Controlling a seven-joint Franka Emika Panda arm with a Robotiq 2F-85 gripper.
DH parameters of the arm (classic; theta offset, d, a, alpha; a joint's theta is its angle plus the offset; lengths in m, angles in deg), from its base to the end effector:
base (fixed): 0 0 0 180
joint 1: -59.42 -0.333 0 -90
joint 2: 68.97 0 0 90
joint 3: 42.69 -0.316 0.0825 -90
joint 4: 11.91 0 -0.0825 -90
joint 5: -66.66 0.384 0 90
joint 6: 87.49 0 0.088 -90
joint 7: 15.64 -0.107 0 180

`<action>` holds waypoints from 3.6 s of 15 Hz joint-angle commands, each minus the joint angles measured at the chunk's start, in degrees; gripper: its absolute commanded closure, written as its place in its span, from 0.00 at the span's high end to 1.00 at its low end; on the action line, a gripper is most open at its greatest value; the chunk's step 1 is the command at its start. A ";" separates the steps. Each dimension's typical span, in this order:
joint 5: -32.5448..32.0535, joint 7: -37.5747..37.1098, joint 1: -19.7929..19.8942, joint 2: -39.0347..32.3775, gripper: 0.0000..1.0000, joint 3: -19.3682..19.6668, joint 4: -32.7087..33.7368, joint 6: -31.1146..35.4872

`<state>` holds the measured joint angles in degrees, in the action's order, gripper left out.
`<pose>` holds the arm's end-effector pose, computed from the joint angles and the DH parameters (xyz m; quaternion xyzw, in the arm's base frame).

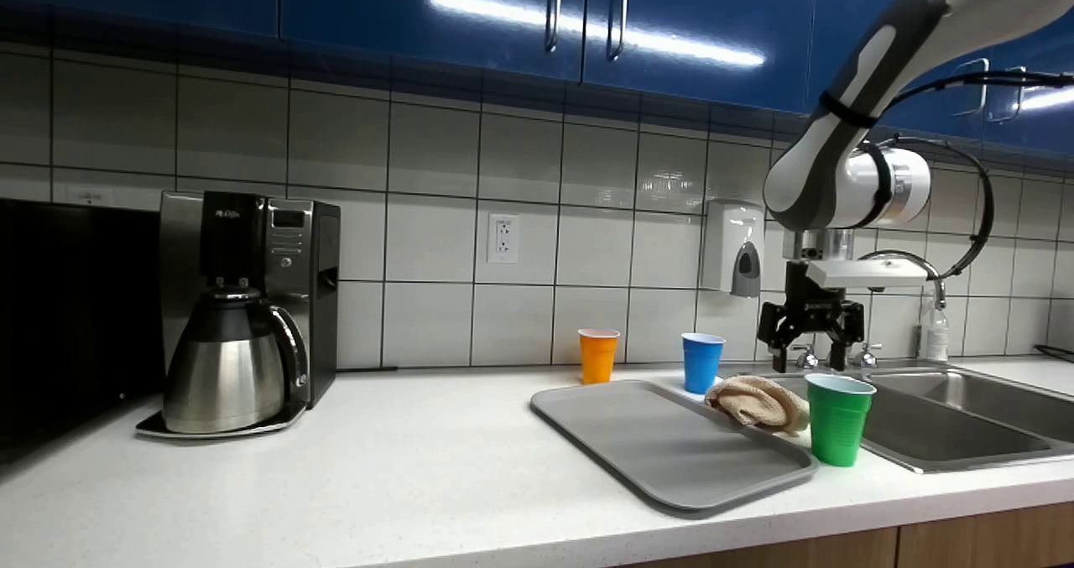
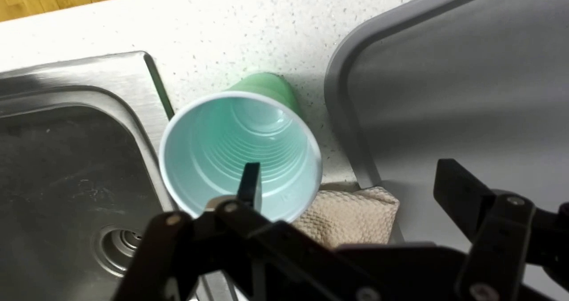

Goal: Put the cups on the tray

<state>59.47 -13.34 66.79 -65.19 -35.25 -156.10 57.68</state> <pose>0.4512 -0.1175 0.3108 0.9968 -0.0590 0.0359 0.0394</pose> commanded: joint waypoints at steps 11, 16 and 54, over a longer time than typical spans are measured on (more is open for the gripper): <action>-0.91 -1.39 0.24 -8.50 1.00 1.05 5.01 1.38; -0.41 -0.63 0.23 -8.81 0.68 1.20 5.64 1.32; -1.43 4.87 -6.47 6.00 0.01 -5.71 -4.24 -0.57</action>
<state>59.72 -6.32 60.42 -60.76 -39.59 -157.79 54.91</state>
